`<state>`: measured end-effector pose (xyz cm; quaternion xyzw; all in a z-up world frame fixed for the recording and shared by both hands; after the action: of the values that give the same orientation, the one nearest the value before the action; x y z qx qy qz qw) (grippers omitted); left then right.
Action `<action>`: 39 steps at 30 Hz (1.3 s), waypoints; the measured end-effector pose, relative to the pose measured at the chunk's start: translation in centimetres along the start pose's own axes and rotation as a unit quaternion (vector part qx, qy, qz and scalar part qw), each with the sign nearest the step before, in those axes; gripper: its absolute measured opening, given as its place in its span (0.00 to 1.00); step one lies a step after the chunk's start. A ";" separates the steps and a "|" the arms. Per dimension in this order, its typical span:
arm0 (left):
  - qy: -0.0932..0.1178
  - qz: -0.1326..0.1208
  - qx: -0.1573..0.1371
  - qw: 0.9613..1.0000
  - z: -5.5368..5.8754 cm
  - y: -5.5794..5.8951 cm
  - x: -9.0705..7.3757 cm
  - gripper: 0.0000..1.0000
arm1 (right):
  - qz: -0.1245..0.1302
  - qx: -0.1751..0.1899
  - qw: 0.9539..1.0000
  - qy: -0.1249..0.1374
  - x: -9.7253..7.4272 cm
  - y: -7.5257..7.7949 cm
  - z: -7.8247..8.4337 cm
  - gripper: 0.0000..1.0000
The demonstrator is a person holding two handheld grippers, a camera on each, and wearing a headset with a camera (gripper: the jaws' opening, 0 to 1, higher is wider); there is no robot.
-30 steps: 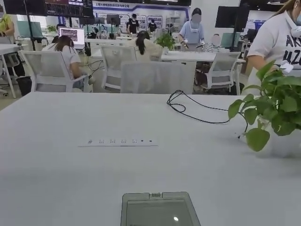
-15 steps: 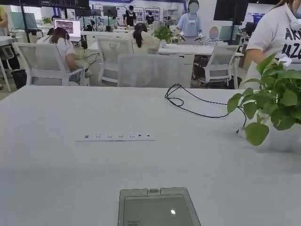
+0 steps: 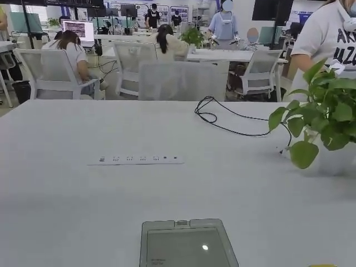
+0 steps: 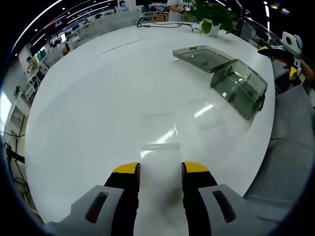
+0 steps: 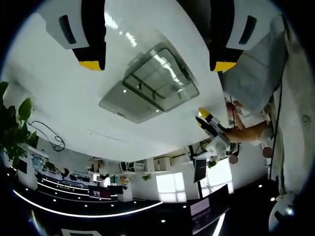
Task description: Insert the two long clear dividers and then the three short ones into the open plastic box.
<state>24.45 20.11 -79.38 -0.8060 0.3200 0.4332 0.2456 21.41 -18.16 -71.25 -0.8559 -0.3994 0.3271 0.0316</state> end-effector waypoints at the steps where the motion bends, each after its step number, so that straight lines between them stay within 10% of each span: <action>1: -0.004 0.002 0.004 1.000 -0.1 0.0 0.0 0.32 | 0.001 0.000 1.000 -0.001 0.0 0.0 0.0 0.87; 13: -0.059 0.028 0.032 0.997 -0.7 -0.3 0.3 0.32 | 0.002 0.002 1.000 -0.004 0.1 -0.1 0.0 0.87; 39: -0.044 0.010 0.014 0.999 -0.7 0.4 -0.3 0.30 | 0.020 0.050 0.999 -0.003 0.7 0.3 0.2 0.81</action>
<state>24.41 19.53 -78.82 -0.7795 0.3230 0.4658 0.2667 21.79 -17.94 -71.84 -0.8599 -0.3656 0.3501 0.0662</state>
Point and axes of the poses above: the centre of the closed fingertips' face, and the gripper's own axes: x roughly forward along the fingers, y roughly to its right, z roughly out of its underside, the point moved 6 cm from there along -x, roughly backward along the fingers, and after that the axes turned 14 degrees about x, right-handed, at the moved point
